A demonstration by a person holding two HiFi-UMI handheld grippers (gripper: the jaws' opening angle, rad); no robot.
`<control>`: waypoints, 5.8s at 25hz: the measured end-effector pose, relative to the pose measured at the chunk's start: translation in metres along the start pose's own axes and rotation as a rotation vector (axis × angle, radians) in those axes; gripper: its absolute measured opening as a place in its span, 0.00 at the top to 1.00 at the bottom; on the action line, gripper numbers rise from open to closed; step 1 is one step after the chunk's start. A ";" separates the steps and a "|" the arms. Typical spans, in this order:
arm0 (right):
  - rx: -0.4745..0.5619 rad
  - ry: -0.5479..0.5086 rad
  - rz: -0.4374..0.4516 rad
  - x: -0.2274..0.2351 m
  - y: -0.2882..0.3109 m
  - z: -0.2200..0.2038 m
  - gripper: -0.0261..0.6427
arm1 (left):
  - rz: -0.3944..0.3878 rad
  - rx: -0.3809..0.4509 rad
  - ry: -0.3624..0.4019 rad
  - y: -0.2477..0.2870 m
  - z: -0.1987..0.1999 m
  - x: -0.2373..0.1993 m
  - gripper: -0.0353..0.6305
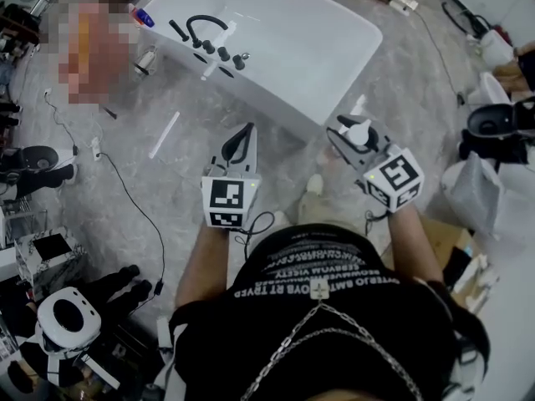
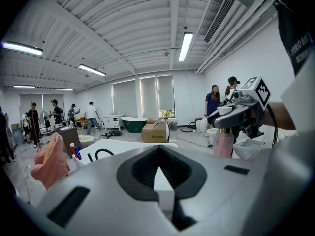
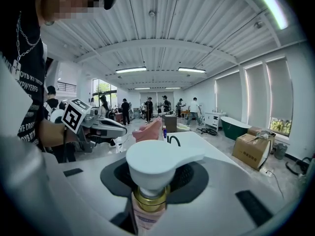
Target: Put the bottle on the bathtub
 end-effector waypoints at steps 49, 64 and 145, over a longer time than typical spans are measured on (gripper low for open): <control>-0.044 -0.001 0.132 0.150 0.104 0.014 0.78 | 0.163 -0.101 0.000 0.121 0.037 -0.033 0.95; -0.093 0.015 0.071 0.155 0.171 -0.002 0.78 | 0.104 -0.063 0.033 0.154 0.040 -0.101 0.95; -0.293 0.118 -0.037 0.217 0.349 -0.234 0.68 | 0.012 -0.220 -0.043 0.188 -0.052 -0.133 0.95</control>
Point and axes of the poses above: the fingertips, and each gripper's own axes: y forward along the fingers, x to its right, z out of its top, the point moved 4 cm from there along -y, backward along the fingers, and after that the axes turned 9 degrees about y, right-handed, at the moved point
